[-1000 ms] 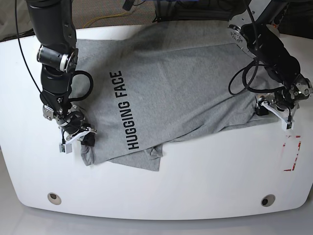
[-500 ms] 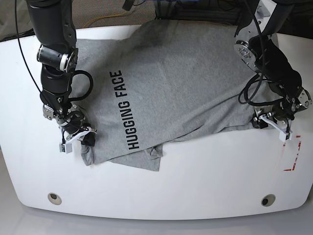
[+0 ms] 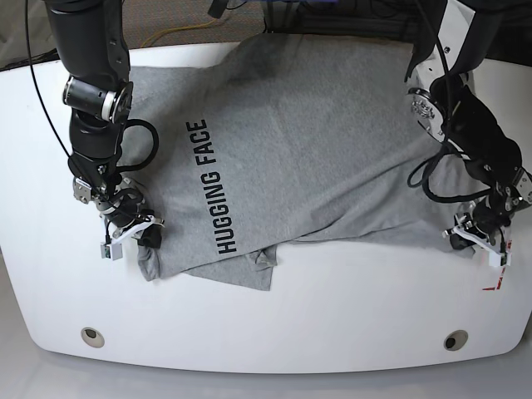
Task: Fold the T-shirt properly
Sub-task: 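Pull the side edge with the left gripper to straighten the shirt, then grasp the shirt side edges with both grippers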
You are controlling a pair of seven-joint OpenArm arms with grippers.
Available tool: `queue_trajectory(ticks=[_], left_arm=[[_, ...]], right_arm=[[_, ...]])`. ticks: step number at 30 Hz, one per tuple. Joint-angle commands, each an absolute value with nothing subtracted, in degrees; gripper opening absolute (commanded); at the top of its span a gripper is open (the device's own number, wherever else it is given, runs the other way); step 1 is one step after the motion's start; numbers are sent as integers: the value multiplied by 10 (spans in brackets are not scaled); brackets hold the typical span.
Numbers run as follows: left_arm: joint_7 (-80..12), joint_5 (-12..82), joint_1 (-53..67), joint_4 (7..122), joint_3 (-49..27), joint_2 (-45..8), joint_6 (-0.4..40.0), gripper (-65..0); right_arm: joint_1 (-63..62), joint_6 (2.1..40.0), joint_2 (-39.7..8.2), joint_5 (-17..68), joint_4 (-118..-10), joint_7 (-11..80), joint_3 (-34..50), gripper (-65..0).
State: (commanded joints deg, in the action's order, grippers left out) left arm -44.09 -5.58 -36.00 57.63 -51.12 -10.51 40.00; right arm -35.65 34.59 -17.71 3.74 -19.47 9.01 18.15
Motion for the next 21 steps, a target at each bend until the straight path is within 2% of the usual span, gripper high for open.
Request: queue_trajectory(ticks=[2,3,4,5,6,11,21], left_arm=[[-441,-56,-360,578,-511,-111,400,-279],[-441,-56,-360,581,-510,-111,400,-182],[-441,-56,-360,581,-510,-112,400,-113],[-441,-56,-360,582,-510,-116,400,-56],[-441,-56,-360,582,-510,-123,400,-32],[-443,-56,-355,582,-510,-137,400,-46],[-474,-55,-244,615,-512,-150,400,-51]], right_arm=[[-356,346,-177,37,-195,90,182,-650],[-356,346,-177,37,-195,90,182,-650],[-356,346,-177,37,-195,90,182,-650],[-356,346,-177,37,-195,90,182,-650],[-356,346,-177,37,-195,90,182,-650],[-356,346,-177,39,-195,90,182,-650],[-356,346,-177,41,-195,90,182,-650]])
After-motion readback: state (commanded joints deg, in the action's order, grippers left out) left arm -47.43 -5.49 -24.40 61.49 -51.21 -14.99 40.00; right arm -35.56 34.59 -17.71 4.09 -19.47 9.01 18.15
